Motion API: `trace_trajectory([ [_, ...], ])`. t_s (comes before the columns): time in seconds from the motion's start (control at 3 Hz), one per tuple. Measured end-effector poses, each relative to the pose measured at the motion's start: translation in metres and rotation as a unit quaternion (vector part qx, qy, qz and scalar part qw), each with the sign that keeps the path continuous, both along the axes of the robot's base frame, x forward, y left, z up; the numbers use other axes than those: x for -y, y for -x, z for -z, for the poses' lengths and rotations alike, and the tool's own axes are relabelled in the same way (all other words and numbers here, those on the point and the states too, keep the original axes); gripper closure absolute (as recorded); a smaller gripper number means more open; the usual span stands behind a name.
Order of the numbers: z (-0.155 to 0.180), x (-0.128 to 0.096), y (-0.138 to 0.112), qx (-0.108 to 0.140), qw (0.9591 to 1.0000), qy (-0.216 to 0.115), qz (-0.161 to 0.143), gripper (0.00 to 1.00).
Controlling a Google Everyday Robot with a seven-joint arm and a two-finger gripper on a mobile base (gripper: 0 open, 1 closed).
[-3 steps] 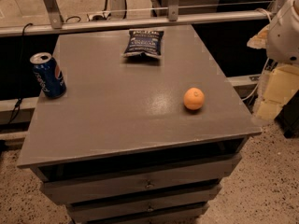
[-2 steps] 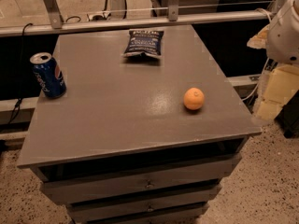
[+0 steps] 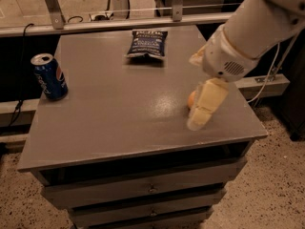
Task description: Pick pepsi can
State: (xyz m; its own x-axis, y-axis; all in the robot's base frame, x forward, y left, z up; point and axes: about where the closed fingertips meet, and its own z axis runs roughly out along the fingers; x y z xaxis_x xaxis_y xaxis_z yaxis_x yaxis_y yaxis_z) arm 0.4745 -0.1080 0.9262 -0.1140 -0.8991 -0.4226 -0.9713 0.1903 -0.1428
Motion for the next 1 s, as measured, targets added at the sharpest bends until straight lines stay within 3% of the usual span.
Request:
trace_trajectory([
  [0.33, 0.013, -0.092, -0.019, 0.001, 0.9965, -0.068, -0.048, 0.0],
  [0.67, 0.002, -0.167, -0.028, 0.017, 0.99, -0.112, -0.085, 0.0],
  [1.0, 0.002, -0.167, -0.028, 0.017, 0.99, -0.112, -0.085, 0.0],
])
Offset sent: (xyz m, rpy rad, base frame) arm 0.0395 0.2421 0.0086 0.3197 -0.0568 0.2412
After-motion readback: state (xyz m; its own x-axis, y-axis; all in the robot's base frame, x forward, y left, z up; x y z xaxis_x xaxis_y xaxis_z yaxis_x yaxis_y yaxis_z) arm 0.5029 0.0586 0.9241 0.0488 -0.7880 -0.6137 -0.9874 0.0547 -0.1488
